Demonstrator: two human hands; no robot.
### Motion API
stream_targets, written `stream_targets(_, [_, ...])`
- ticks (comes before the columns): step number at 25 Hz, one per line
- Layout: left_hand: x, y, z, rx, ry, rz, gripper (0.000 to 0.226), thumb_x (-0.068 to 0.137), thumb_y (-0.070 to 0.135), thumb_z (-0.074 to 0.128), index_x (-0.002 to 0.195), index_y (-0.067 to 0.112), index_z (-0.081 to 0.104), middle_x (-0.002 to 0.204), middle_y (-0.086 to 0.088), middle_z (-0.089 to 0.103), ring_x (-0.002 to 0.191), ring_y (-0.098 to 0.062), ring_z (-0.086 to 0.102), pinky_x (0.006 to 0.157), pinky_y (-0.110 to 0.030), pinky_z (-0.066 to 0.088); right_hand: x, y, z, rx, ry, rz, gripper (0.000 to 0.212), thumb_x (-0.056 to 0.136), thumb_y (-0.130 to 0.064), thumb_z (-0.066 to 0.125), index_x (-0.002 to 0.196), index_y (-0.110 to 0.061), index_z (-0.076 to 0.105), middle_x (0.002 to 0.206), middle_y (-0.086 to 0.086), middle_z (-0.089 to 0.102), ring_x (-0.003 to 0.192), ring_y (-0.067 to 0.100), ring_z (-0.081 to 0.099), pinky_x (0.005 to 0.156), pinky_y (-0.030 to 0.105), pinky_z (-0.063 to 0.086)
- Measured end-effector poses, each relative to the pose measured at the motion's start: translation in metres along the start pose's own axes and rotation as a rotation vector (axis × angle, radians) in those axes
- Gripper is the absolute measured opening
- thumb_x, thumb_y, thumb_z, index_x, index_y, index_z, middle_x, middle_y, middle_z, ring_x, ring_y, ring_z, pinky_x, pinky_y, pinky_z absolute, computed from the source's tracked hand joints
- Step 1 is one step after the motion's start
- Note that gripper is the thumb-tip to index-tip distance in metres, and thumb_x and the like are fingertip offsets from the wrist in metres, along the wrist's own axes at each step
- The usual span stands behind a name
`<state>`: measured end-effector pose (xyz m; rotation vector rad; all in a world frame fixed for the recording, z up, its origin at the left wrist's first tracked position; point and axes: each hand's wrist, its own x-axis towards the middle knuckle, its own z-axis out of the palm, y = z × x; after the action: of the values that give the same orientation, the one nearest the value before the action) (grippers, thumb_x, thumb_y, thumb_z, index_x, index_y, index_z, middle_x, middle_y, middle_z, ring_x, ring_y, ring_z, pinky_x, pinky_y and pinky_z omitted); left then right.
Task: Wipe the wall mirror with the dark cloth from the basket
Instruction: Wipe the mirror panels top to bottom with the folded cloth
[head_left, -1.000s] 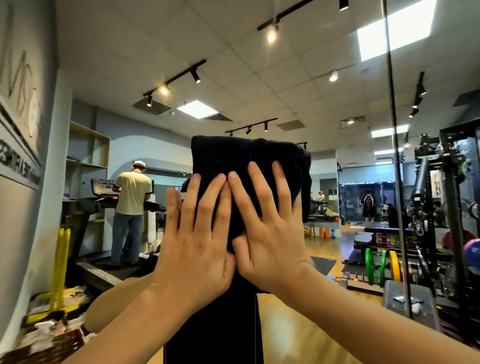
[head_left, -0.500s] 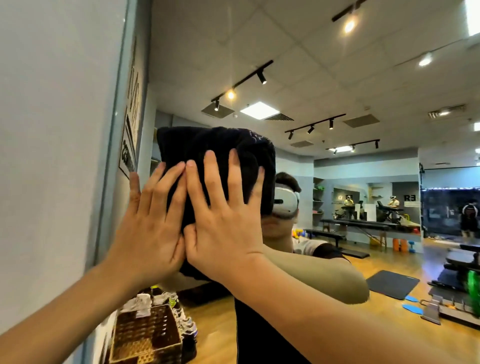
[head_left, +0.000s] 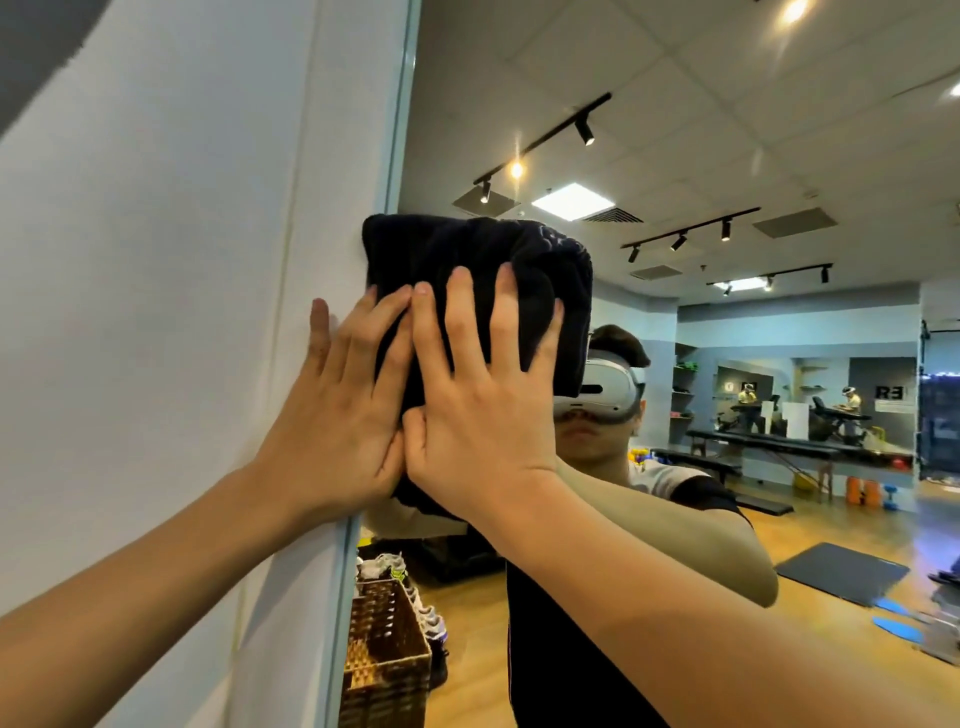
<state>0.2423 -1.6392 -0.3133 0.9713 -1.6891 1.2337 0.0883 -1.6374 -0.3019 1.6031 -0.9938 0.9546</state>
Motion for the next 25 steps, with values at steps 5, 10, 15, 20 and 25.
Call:
stream_targets(5, [-0.012,0.006,0.001,-0.058,-0.010,0.001,0.084,0.086,0.030,0.048,0.158,-0.002,0.019,0.163,-0.023,0.018,0.156,-0.038,0.009,0.122,-0.064,0.011,-0.015,0.000,-0.002,-0.014,-0.024,-0.040,0.087,0.088,-0.045,0.044,0.163,-0.010,0.017,0.167,0.020,0.016,0.153,0.047,0.008,0.117,0.073,0.014])
stream_targets(10, [-0.056,0.027,0.006,-0.084,-0.057,-0.022,0.084,0.088,0.032,0.048,0.157,-0.006,0.019,0.162,-0.024,0.016,0.155,-0.042,0.007,0.121,-0.066,0.014,-0.062,-0.011,0.006,0.002,-0.068,-0.072,0.088,0.090,-0.048,0.044,0.164,-0.010,0.013,0.168,0.021,0.012,0.153,0.048,0.005,0.118,0.074,0.011])
stream_targets(15, [-0.090,0.050,0.014,-0.071,-0.077,-0.065,0.081,0.089,0.031,0.047,0.156,-0.008,0.021,0.161,-0.023,0.015,0.154,-0.046,0.008,0.122,-0.066,0.013,-0.102,-0.015,0.013,0.003,-0.062,-0.095,0.083,0.094,-0.046,0.046,0.164,-0.012,0.016,0.168,0.018,0.014,0.153,0.045,0.007,0.120,0.071,0.013])
stream_targets(20, [-0.085,0.085,0.024,-0.119,-0.044,-0.141,0.082,0.091,0.031,0.046,0.156,-0.010,0.017,0.159,-0.027,0.014,0.151,-0.052,0.006,0.121,-0.065,0.013,-0.113,0.014,0.004,0.033,-0.051,-0.136,0.080,0.095,-0.042,0.048,0.164,-0.016,0.018,0.170,0.013,0.016,0.156,0.040,0.006,0.124,0.063,0.009])
stream_targets(25, [-0.064,0.142,0.037,-0.198,0.034,-0.121,0.081,0.091,0.033,0.043,0.153,-0.014,0.021,0.158,-0.028,0.015,0.148,-0.057,0.008,0.116,-0.071,0.020,-0.135,0.070,-0.008,-0.008,-0.031,-0.123,0.079,0.093,-0.043,0.049,0.164,-0.020,0.021,0.170,0.009,0.020,0.157,0.036,0.010,0.125,0.059,0.012])
